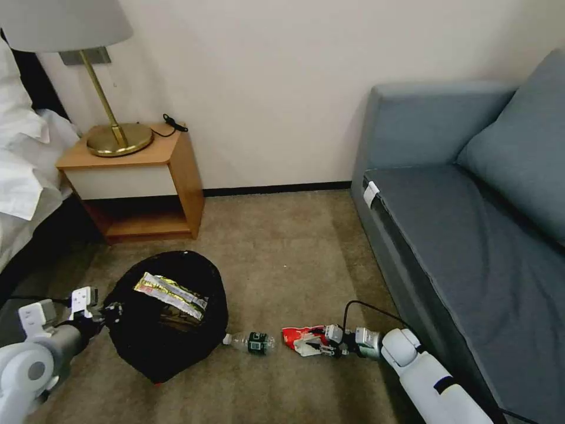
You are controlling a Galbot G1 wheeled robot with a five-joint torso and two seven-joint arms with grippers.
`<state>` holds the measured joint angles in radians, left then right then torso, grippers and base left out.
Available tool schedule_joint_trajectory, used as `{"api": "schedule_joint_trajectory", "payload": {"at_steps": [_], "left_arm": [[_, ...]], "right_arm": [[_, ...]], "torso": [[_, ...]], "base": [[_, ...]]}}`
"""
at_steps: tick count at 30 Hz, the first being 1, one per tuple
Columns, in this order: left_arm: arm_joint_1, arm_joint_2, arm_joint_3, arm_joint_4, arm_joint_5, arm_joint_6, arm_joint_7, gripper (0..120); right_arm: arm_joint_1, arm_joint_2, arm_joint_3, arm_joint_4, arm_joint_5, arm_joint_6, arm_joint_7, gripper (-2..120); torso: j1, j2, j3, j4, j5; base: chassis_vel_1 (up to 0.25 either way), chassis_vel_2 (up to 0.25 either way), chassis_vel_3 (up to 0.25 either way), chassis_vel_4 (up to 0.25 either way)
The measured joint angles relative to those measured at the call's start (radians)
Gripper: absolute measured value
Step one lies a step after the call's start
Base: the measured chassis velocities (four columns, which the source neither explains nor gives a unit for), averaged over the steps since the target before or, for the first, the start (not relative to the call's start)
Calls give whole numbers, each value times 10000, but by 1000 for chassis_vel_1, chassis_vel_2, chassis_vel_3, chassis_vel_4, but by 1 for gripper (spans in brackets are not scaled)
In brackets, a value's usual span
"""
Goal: Pick up the trash bin, then pick up the garbage on the floor and place it into the trash bin.
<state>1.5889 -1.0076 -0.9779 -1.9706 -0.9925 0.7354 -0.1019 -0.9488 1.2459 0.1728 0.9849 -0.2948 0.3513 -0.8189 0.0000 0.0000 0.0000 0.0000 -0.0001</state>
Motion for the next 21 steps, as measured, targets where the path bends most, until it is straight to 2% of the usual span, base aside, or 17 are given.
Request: {"api": "schedule_joint_trajectory", "payload": {"at_steps": [1,3,11,15,21], "left_arm": [[1,0,-2,-1,0,0,0,4],[9,0,-8,-3,0,0,-1,4],[17,-28,-13,-51,1,0,-1,4],[15,-47,-8,-74,2,0,-1,4],[-30,-51,78,-89,2,0,-1,4]], "right_arm": [[-1,4,2,-6,-7,24,-19,14],[-20,12,25,-34,-14,163,-159,1],[-161,-83,217,176,184,226,-154,0],[-371,-194,444,656,886,231,-67,0],[-904,-761,689,2546,2498,-199,114,0]], "torso": [[0,0,0,0,0],[0,0,0,0,0],[0,0,0,0,0],[0,0,0,0,2],[0,0,-1,0,0]], "base": [[0,0,0,0],[0,0,0,0],[0,0,0,0],[0,0,0,0],[0,0,0,0]]}}
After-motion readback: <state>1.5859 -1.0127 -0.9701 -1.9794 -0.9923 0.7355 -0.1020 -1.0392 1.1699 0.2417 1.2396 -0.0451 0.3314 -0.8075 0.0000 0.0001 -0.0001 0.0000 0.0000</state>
